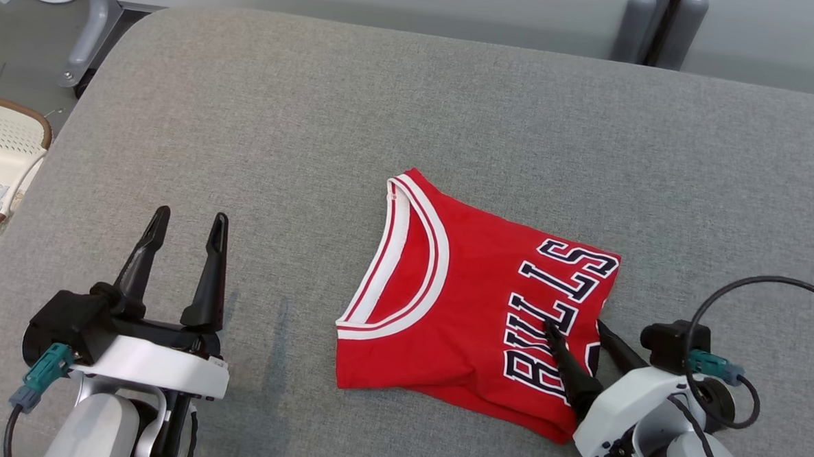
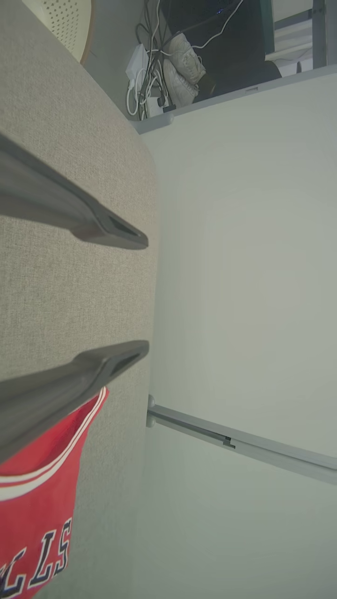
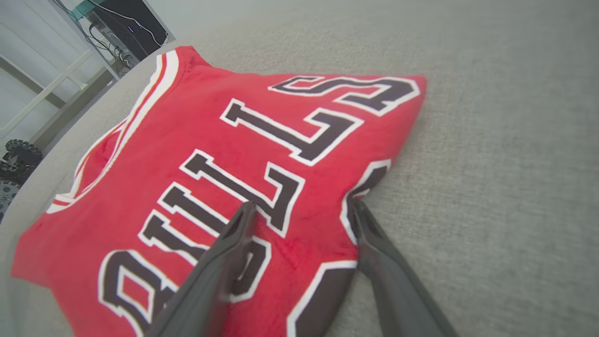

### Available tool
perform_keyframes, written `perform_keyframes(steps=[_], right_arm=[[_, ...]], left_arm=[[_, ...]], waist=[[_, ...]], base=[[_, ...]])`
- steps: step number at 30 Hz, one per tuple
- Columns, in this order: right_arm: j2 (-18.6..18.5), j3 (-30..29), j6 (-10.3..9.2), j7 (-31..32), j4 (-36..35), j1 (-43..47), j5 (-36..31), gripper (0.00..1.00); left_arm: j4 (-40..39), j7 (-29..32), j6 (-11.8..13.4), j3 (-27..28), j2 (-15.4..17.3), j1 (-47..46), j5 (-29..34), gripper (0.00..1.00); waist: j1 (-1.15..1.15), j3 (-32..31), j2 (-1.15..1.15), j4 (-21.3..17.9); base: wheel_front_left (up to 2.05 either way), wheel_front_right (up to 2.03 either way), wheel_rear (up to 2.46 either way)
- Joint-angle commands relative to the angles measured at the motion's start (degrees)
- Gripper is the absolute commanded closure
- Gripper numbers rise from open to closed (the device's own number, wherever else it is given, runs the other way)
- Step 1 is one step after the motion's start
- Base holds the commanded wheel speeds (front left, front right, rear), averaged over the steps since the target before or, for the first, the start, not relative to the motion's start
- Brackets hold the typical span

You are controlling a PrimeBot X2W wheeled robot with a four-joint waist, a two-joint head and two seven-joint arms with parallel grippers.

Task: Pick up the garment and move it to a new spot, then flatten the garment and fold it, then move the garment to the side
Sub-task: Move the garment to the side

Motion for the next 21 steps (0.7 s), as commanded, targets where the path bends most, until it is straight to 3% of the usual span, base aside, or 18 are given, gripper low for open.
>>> perform_keyframes(steps=[1,2,3,4,13,21], right_arm=[[-0.4,1.5,0.04,1.0,1.4,-0.1,1.4,0.15],[-0.7,2.1,0.04,0.9,1.8,-0.4,2.0,0.56],[-1.1,2.6,0.04,0.7,2.1,-0.7,2.4,0.7],[-1.5,3.0,0.04,0.4,2.2,-1.1,3.0,1.0],[-5.7,6.0,0.0,-0.6,1.3,-1.7,5.2,1.0],[-9.9,5.5,0.02,-1.0,-1.9,1.4,3.3,1.0]], left_arm=[[0.3,-0.3,-0.4,0.3,-0.2,-1.2,0.4,0.0],[0.4,-0.4,-0.5,0.4,-0.2,-1.2,0.4,0.0],[0.4,-0.4,-0.5,0.5,-0.2,-1.2,0.6,0.0],[0.5,-0.5,-0.4,0.6,-0.2,-1.3,0.6,0.0],[0.1,-0.6,-0.6,1.4,0.6,-0.4,1.4,0.0],[-1.8,0.2,0.2,2.0,2.1,1.7,1.3,0.0]], waist=[[0.0,0.1,0.0,0.0],[0.0,0.1,0.0,-0.1],[0.0,0.1,0.0,-0.2],[0.0,0.0,0.0,-0.3],[0.0,-1.5,0.0,-4.0],[0.0,-3.1,0.0,-12.2]], base=[[0.0,0.0,0.0],[0.0,0.0,0.0],[0.0,0.0,0.0],[0.0,0.0,0.0],[0.0,0.0,0.0],[0.0,0.0,0.0]])
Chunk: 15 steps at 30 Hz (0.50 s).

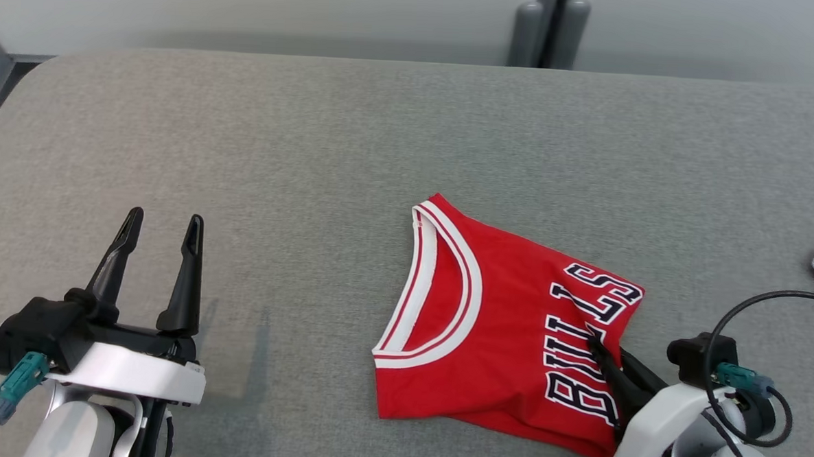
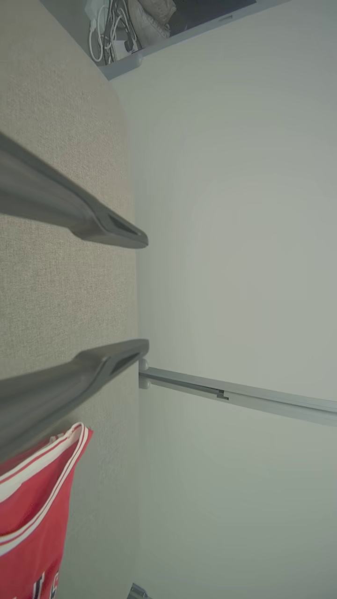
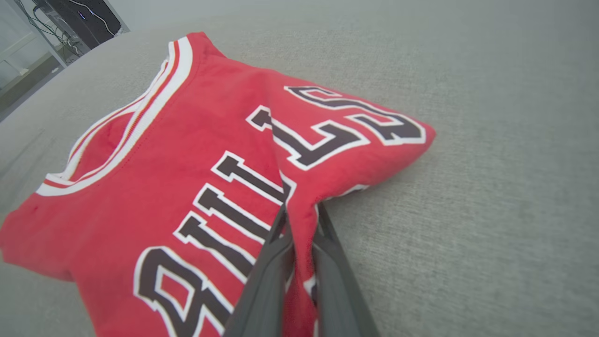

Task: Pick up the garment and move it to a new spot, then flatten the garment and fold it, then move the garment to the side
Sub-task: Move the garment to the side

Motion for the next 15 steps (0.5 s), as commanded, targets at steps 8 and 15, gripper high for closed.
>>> perform_keyframes(steps=[8,15], right_arm=[[-4.5,-1.6,-0.01,1.8,-4.4,2.1,-2.3,1.0],[-6.4,1.3,-0.01,3.0,-7.7,-2.3,-3.2,1.0]], left_arm=[[-2.9,1.6,0.9,0.4,1.5,1.4,-0.1,0.0],[-5.8,2.9,1.3,0.9,3.2,0.6,0.2,0.0]], waist=[[0.0,0.3,0.0,-11.0],[0.0,3.1,0.0,-18.9]], base=[[0.0,0.0,0.0],[0.0,0.0,0.0]])
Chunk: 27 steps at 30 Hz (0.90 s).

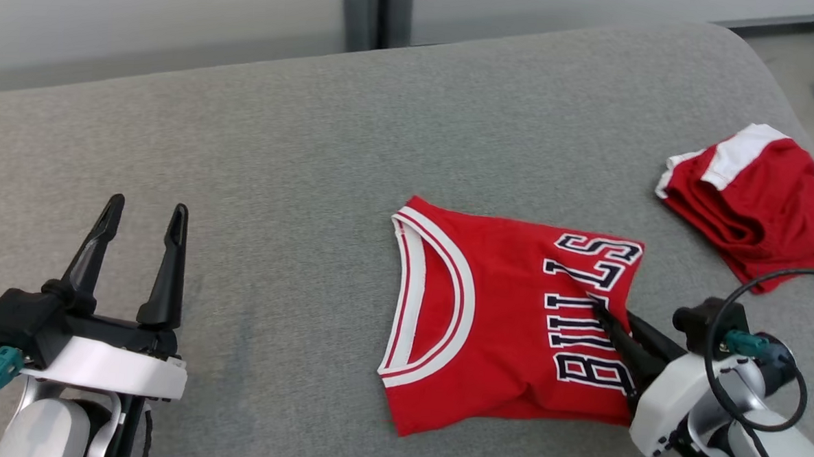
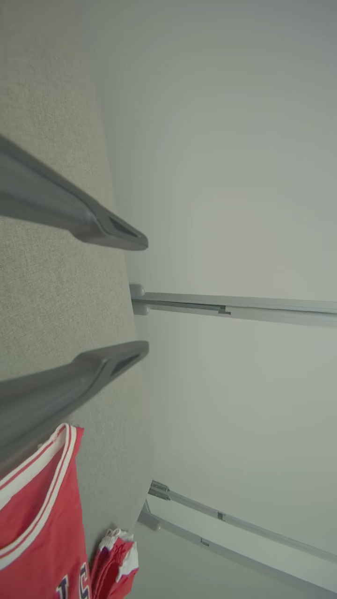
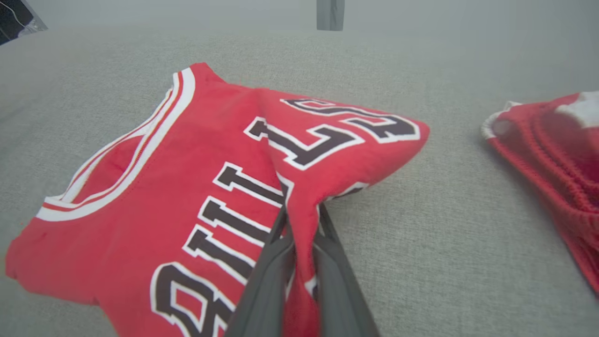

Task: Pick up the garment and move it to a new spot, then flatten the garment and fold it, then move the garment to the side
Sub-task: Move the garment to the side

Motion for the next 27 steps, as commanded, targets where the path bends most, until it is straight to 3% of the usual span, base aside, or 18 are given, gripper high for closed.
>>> perform_keyframes(steps=[1,7,13,19,27], right_arm=[[-0.9,0.2,0.0,-0.2,-0.3,-1.6,-0.4,1.0],[-6.6,3.7,0.0,-0.9,0.1,-9.8,-2.7,1.0],[-12.7,7.2,0.0,-3.2,1.7,-20.4,-3.1,1.0],[-14.8,10.1,-0.01,-7.2,7.5,-32.2,-1.4,1.0],[-23.3,13.0,-0.01,-10.4,13.7,-40.3,1.8,1.0]], left_arm=[[-0.4,0.3,0.3,0.3,0.7,-1.1,0.3,0.0],[-4.0,2.9,0.6,0.4,3.0,-2.6,1.6,0.0],[-7.2,6.0,0.5,0.1,5.5,-5.0,2.7,0.0],[-9.3,8.2,0.1,-0.2,7.2,-7.5,3.3,0.0],[-11.9,9.8,0.2,-0.3,8.7,-8.9,4.3,0.0]], waist=[[0.0,2.5,0.0,-4.1],[0.0,7.3,0.0,-9.8],[0.0,12.2,0.0,-13.0],[0.0,16.3,0.0,-13.7],[0.0,20.4,0.0,-13.5]], base=[[0.0,0.0,0.0],[0.0,0.0,0.0],[0.0,0.0,0.0],[0.0,0.0,0.0],[0.0,0.0,0.0]])
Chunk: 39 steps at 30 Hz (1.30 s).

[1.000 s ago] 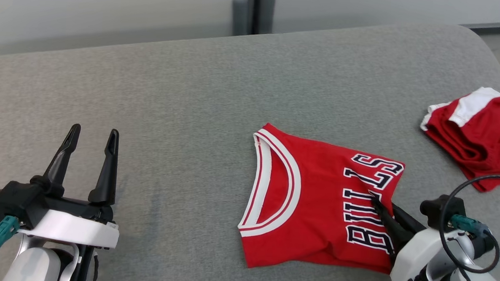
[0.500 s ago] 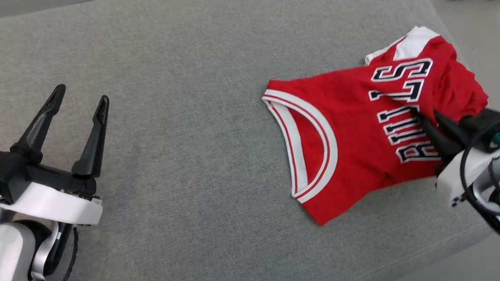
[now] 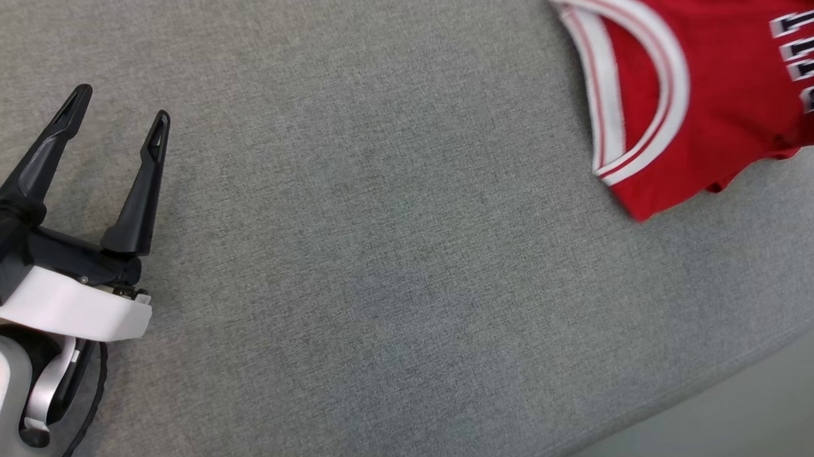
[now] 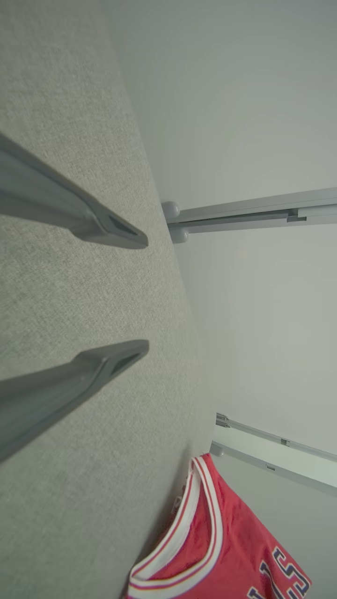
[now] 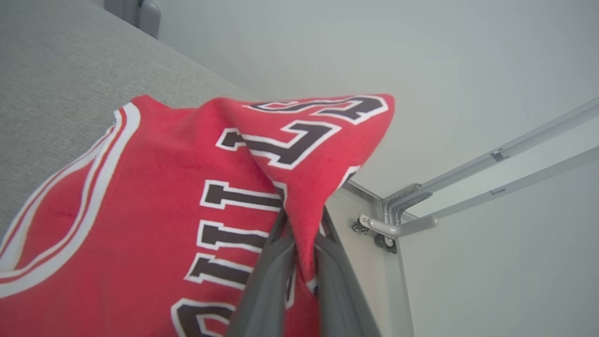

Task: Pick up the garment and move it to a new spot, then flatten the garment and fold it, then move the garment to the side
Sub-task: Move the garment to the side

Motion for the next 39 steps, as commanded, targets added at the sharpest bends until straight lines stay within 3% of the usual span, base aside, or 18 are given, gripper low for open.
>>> perform_keyframes(steps=[1,5,9,11,13,19,24,31,39], right_arm=[[-2.7,0.4,-0.02,-0.8,1.6,-1.9,0.6,1.0],[-4.4,1.1,-0.02,-0.8,4.0,-3.5,1.4,1.0],[-3.2,1.8,-0.02,-1.0,8.6,-5.2,2.4,1.0],[-1.7,1.8,-0.02,-2.2,10.9,-6.1,3.2,0.55],[0.0,1.8,-0.02,-3.4,13.4,-6.7,3.4,0.0],[4.7,-0.3,-0.02,-6.5,22.1,-7.4,4.7,0.0],[6.1,-5.2,-0.02,-7.5,25.0,-6.2,6.5,0.0],[8.2,-23.7,-0.01,-7.4,15.8,2.5,2.9,0.0],[16.1,-39.3,-0.01,-7.3,1.2,16.7,-4.8,0.0]], left_arm=[[-0.7,0.3,0.2,0.3,0.8,-0.9,0.5,0.0],[-1.3,0.9,0.2,0.5,1.4,-1.5,0.6,0.0],[-1.9,1.8,-0.2,0.0,1.9,-2.3,1.0,0.0],[-2.4,2.2,-0.2,-0.3,2.1,-2.9,1.1,0.0],[-2.6,2.5,-0.4,-0.5,2.3,-3.4,1.1,0.0],[-3.1,2.8,-0.3,-1.0,2.5,-4.8,1.3,0.0],[-2.2,1.6,0.3,-0.9,1.9,-3.7,0.9,0.0],[0.6,-1.5,1.3,-0.8,0.1,-1.3,-0.3,0.0],[4.5,-4.8,1.7,-1.5,-2.6,0.5,-2.1,0.0]], waist=[[0.0,1.4,0.0,-0.4],[0.0,2.3,0.0,-0.9],[0.0,3.3,0.0,-1.5],[0.0,3.7,0.0,-1.4],[0.0,4.1,0.0,-1.3],[0.0,5.5,0.0,0.3],[0.0,4.8,0.0,1.5],[0.0,-0.1,0.0,2.5],[0.0,-6.6,0.0,4.5]], base=[[0.0,0.0,0.0],[0.0,0.0,0.0],[0.0,0.0,0.0],[0.0,0.0,0.0],[0.0,0.0,0.0],[0.0,0.0,0.0],[0.0,0.0,0.0],[0.0,0.0,0.0],[0.0,0.0,0.0]])
